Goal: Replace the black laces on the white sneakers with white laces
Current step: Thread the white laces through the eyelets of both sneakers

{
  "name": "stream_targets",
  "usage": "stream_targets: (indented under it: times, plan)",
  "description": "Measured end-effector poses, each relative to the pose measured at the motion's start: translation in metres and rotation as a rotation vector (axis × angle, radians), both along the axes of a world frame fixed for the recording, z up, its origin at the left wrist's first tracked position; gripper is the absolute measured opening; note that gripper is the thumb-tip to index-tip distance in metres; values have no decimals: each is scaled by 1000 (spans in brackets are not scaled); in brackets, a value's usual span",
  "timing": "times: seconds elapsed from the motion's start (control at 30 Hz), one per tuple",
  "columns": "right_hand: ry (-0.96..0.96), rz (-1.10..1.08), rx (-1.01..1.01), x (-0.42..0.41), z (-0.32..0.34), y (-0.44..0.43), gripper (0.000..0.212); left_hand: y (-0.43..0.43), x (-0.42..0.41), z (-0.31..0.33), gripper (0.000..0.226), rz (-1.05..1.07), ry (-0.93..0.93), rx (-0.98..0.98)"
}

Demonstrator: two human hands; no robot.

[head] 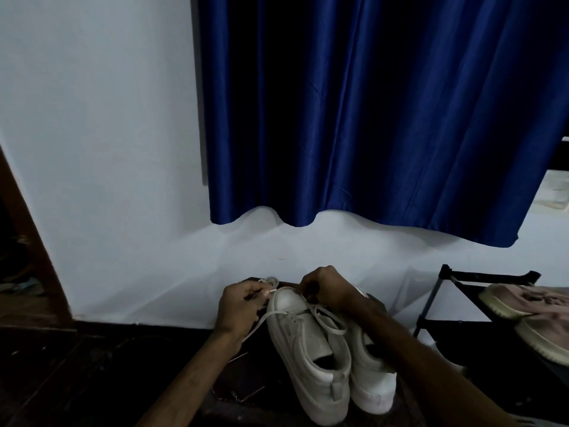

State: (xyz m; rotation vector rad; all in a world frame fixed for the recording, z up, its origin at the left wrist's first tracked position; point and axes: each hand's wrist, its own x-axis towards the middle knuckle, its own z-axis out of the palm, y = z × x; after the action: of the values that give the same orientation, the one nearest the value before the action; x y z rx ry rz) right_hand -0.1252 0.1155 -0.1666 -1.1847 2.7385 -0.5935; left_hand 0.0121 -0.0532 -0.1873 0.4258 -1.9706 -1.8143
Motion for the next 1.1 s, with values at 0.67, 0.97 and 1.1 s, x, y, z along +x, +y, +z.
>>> stream_targets:
  times: [0.67,0.97,1.1]
  plan:
    - [-95,-65,-959,17,258,-29,17,-12,-30,256,9,-58,329,233]
    - [-11,72,-1198,80,403,-27,10,12,-2,423,13,-28,666,70]
    - [-45,105,-1300,99,437,-15,12,28,13,457,10,-57,641,-18]
